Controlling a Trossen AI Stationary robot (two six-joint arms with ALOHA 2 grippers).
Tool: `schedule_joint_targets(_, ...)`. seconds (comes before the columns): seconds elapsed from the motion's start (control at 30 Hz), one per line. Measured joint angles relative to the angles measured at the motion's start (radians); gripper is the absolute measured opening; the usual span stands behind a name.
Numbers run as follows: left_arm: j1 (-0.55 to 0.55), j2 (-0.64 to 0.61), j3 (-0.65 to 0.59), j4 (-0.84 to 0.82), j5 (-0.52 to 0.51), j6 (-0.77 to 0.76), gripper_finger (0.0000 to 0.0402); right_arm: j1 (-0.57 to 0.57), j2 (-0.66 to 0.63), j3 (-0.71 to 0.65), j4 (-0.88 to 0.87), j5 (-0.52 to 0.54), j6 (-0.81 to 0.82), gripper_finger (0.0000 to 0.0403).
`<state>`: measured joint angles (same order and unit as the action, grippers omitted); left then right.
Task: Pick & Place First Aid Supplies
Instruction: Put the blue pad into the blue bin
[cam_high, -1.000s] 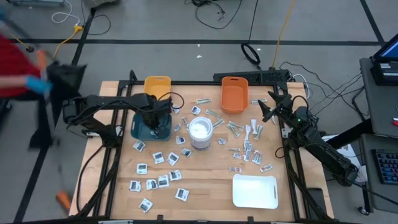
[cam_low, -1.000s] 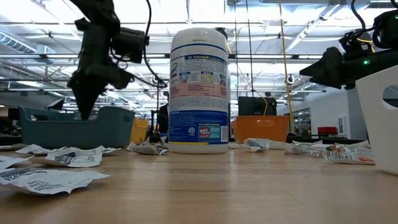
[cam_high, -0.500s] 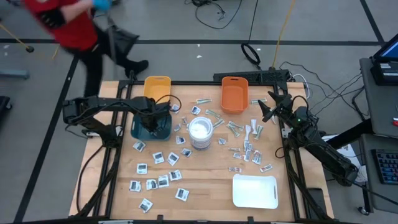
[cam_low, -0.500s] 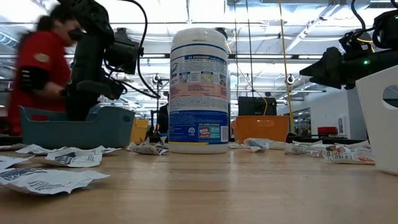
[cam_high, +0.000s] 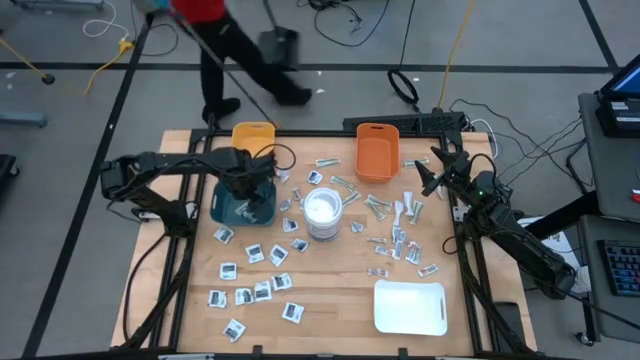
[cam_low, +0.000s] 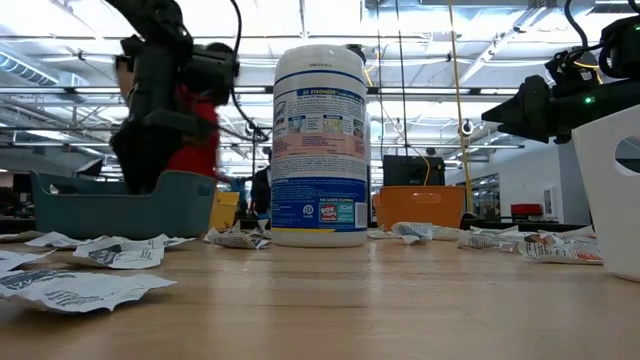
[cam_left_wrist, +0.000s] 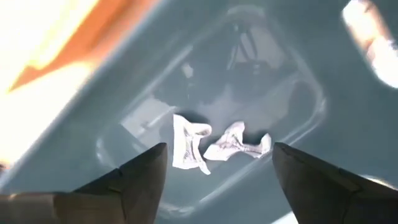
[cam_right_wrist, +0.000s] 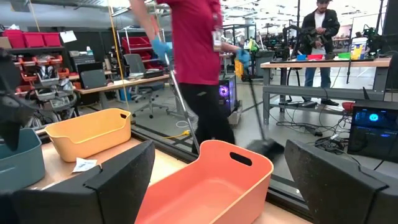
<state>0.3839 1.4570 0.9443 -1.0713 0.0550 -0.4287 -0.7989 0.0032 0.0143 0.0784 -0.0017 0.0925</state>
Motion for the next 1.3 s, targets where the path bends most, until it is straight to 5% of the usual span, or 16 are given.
schedule_joint_targets(0.47, 0.078, 0.012, 0.187, -0.132, -0.004, 0.016, 0.0268, 0.000, 0.000, 0.000, 0.000, 0.000, 0.000, 0.0357)
schedule_joint_targets(1.3, 0.184, 0.548, 0.852, -0.351, 0.026, 0.218, 0.0247, 0.000, 0.000, 0.000, 0.000, 0.000, 0.000, 0.0357)
